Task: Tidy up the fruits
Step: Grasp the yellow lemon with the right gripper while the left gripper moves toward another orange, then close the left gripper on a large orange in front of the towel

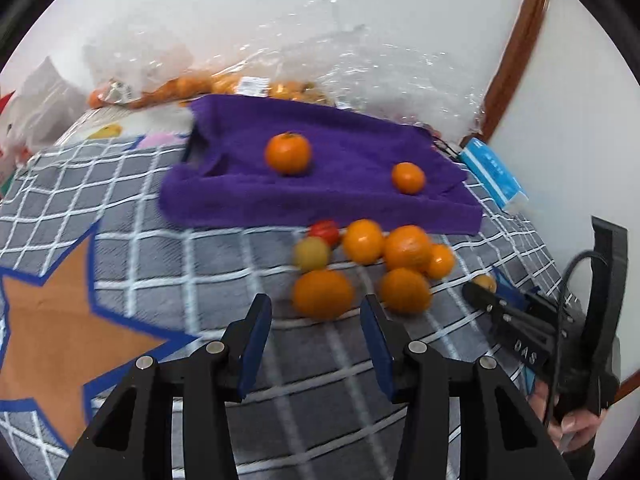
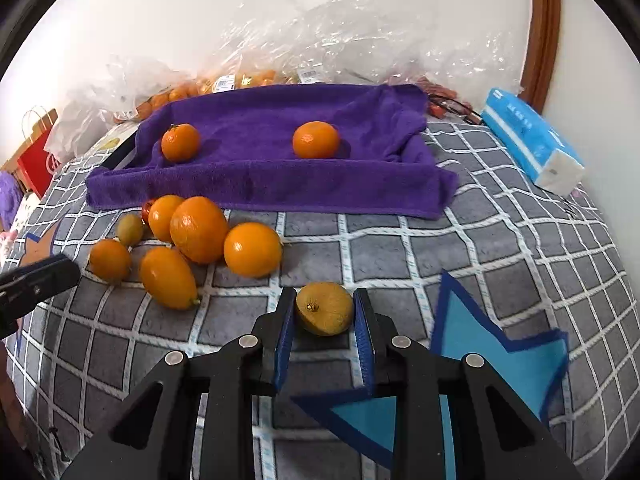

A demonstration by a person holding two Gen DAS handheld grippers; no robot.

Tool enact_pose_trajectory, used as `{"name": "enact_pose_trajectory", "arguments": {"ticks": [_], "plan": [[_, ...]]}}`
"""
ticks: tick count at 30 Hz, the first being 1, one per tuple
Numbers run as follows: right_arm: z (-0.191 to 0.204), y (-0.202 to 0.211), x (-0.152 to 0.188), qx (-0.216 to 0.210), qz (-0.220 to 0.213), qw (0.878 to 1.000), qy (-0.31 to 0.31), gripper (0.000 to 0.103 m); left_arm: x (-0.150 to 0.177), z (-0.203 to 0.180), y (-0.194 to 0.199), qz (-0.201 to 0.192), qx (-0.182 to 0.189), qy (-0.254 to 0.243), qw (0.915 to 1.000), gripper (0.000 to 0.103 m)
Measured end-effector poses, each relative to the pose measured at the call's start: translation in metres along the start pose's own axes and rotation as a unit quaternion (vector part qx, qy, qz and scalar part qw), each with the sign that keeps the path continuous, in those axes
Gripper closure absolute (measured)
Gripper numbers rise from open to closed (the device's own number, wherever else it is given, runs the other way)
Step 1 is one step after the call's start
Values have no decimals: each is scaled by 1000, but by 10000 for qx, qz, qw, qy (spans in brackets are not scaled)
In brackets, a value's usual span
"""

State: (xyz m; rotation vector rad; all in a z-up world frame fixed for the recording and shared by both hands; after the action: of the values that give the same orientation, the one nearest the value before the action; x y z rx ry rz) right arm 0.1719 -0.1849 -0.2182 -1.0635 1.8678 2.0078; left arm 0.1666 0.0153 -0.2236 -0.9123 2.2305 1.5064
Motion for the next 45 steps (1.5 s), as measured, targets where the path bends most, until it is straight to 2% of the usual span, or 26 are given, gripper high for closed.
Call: {"name": "enact_pose_trajectory", "arguments": {"ticks": [5,9,11,17,22,27,36,45], "plan": [[-1,1,0,-129,-54,9999,-84,74,4,-6,-23,131,-132,123,9998,58],[2,3,-1,-151,-84,9998,-14,74,7,-8,-27,4,-335,-48,9994,59],[2,3,-1,-151,-95,9998,-17,75,5,-5,-29,-24,-420,27,9991,68],[3,1,0,-140,-62,9999,5,75,3,0,-28,-33,-230,218,9995,68],[2,3,-1,-211,-133,9997,-28,75,0,6,-23,-84,257,584,9979,68],[2,10,-3,-232,-305,9992,-61,75,-2,1,-14,-254,507,575,9967,68],[-7,22,-4,-72,-583,9980,-238,74,-3,0,-5,-521,547,521,9958,68],[-1,20,-5,-142,-566,9982,-130,74,-9,4,7,-896,286,529,9942,68]]}}
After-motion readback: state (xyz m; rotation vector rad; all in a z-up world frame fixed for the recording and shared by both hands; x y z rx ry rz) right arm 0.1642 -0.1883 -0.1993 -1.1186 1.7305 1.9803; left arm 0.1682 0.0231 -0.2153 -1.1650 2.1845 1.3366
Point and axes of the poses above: each gripper's, at about its wrist camera, not at the fingertips, and y roughly against the way its jaws point, z to its left, x to its underside, the point moved 8 cm from there along -y, roughly the way its jaws point, and after that the axes turned 14 degrees about y, right-handed, at the moved point
